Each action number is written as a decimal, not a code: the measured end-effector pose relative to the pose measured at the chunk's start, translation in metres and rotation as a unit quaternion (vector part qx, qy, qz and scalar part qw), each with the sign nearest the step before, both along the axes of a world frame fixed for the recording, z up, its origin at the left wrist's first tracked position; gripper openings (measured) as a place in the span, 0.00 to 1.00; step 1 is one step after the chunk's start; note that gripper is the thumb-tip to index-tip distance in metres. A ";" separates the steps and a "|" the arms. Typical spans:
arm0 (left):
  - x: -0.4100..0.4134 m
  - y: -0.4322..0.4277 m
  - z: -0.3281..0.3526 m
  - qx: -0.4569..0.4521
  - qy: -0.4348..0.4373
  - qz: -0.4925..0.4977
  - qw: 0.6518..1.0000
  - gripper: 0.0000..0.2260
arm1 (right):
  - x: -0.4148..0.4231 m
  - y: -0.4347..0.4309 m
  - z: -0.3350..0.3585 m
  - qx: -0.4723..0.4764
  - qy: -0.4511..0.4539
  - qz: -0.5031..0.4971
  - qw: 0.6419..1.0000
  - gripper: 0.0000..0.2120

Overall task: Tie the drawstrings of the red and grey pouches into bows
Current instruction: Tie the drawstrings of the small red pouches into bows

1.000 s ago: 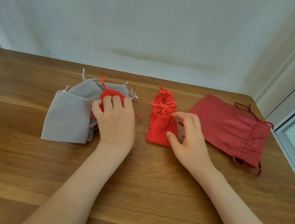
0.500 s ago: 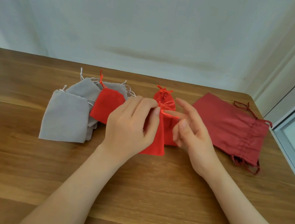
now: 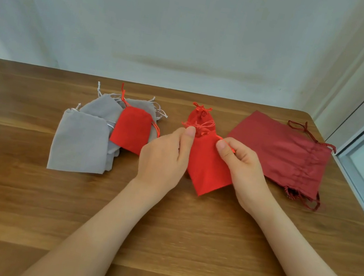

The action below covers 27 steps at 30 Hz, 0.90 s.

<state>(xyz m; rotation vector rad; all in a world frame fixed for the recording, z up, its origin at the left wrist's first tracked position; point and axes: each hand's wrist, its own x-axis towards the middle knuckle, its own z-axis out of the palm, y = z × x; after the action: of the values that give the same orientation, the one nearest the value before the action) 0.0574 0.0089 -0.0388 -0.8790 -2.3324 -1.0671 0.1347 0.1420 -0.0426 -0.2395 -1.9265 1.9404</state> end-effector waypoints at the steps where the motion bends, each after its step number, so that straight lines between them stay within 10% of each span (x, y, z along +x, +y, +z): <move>1: 0.000 0.000 -0.001 0.003 -0.035 -0.009 0.999 0.22 | -0.001 0.002 -0.001 0.015 -0.002 -0.030 0.999 0.11; 6: -0.004 0.000 -0.006 -0.047 -0.154 -0.052 0.986 0.32 | -0.004 0.015 -0.008 0.029 -0.013 -0.199 0.979 0.18; 14: -0.013 0.002 -0.018 -0.171 0.122 -0.165 0.964 0.19 | -0.005 0.026 -0.008 -0.041 -0.027 -0.316 0.948 0.17; 27: -0.012 0.011 -0.024 -0.113 0.017 -0.080 0.990 0.15 | -0.004 0.011 -0.005 -0.042 -0.012 -0.137 0.990 0.08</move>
<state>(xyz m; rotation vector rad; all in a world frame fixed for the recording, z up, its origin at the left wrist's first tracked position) 0.0455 0.0201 -0.0629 -1.1768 -2.4201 -0.8510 0.1311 0.1532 -0.0473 -0.5251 -1.7234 1.8428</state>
